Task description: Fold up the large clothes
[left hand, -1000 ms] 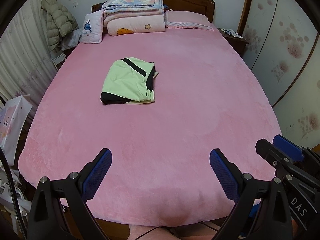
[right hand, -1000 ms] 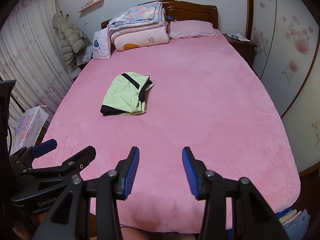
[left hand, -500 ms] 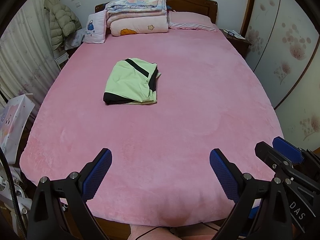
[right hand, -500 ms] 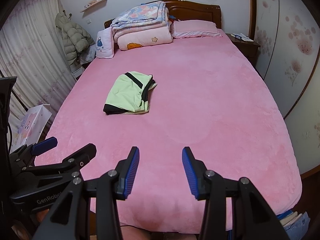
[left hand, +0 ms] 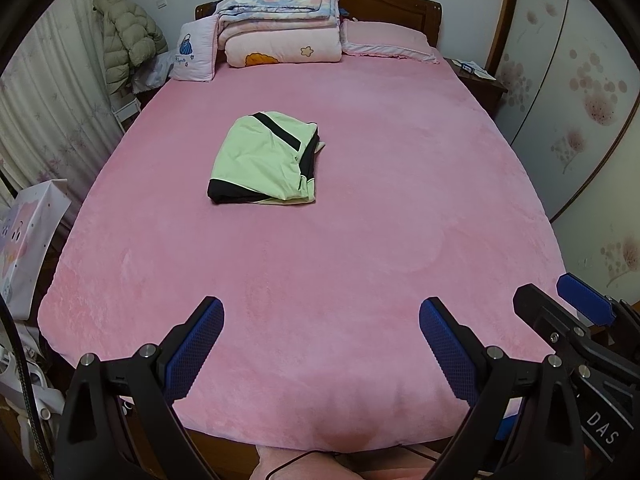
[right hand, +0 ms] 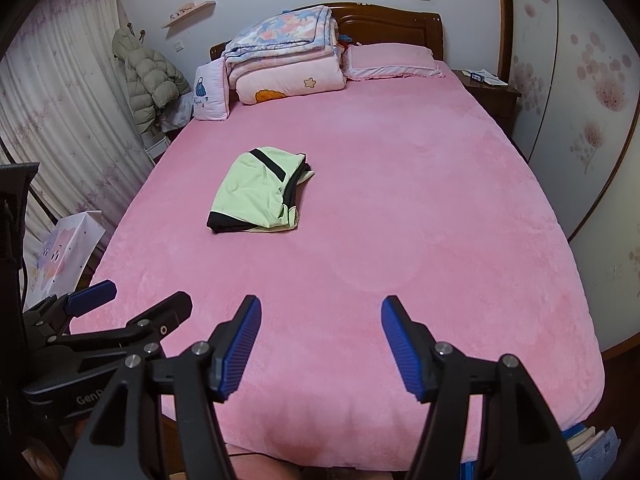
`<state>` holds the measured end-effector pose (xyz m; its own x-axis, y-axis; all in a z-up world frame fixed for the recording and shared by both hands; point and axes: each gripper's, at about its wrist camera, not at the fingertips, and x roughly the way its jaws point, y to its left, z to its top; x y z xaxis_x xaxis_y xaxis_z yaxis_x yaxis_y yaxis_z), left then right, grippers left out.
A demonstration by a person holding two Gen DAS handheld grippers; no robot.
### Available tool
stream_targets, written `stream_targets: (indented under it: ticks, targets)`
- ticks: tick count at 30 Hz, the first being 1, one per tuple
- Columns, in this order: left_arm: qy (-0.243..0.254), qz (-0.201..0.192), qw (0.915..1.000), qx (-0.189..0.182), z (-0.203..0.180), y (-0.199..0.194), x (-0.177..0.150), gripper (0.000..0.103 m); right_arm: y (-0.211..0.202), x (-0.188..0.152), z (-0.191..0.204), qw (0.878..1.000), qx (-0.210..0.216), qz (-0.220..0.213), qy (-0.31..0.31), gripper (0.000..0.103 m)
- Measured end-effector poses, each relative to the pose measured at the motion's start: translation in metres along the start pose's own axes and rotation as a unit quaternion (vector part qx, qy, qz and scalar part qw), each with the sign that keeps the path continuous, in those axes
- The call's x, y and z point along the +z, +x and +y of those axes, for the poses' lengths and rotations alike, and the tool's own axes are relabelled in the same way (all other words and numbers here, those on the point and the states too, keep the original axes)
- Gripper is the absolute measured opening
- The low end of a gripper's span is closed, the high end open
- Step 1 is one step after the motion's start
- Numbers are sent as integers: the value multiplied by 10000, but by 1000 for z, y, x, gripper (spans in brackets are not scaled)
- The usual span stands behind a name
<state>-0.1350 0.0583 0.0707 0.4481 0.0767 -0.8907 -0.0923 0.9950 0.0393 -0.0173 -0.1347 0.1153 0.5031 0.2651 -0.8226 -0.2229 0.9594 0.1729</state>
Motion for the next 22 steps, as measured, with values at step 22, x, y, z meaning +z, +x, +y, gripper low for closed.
stream_targets:
  ticks: [22]
  targets:
    - [-47, 140, 9999, 18, -4, 7, 3, 98, 3, -10, -1, 9999, 28, 94, 24, 64]
